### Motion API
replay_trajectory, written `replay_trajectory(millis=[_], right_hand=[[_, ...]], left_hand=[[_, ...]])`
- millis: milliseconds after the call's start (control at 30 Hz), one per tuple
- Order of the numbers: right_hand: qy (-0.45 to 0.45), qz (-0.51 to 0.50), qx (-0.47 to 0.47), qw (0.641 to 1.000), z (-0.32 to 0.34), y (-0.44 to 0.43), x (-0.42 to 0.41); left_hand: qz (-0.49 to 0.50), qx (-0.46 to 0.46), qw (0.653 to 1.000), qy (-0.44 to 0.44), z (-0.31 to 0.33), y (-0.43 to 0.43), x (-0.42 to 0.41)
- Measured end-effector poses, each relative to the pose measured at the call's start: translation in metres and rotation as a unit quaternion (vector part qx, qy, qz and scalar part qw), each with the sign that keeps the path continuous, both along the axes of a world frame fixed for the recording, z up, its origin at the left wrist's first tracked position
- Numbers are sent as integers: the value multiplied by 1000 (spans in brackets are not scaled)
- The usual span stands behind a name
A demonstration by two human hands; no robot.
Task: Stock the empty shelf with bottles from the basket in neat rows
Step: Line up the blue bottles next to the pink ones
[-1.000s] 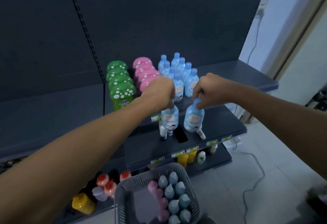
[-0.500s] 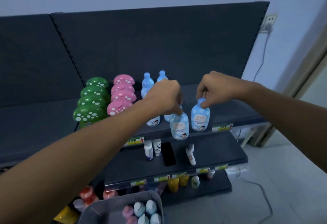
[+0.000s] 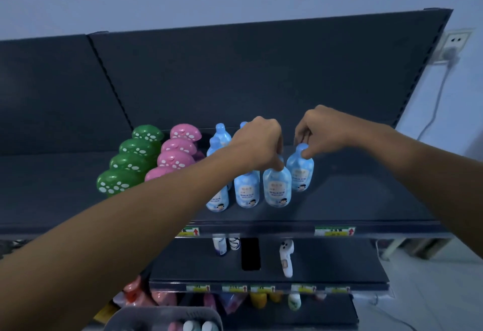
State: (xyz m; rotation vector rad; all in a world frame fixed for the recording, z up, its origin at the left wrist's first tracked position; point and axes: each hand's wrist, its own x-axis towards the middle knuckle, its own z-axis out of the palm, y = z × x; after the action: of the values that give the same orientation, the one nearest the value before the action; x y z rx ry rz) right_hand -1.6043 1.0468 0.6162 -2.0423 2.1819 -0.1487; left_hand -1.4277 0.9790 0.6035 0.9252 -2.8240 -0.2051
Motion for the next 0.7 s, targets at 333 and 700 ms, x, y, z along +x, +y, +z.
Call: replay_trajectory(millis=[333,700], right_hand=[[-14,23,-26,999,-17,-54,-28],[-26,33,-56,998,-38,-111,-60]], left_hand=[[54,45,997,14,-8,-46,-34],[102,73,992,25,-27,-81,-62]])
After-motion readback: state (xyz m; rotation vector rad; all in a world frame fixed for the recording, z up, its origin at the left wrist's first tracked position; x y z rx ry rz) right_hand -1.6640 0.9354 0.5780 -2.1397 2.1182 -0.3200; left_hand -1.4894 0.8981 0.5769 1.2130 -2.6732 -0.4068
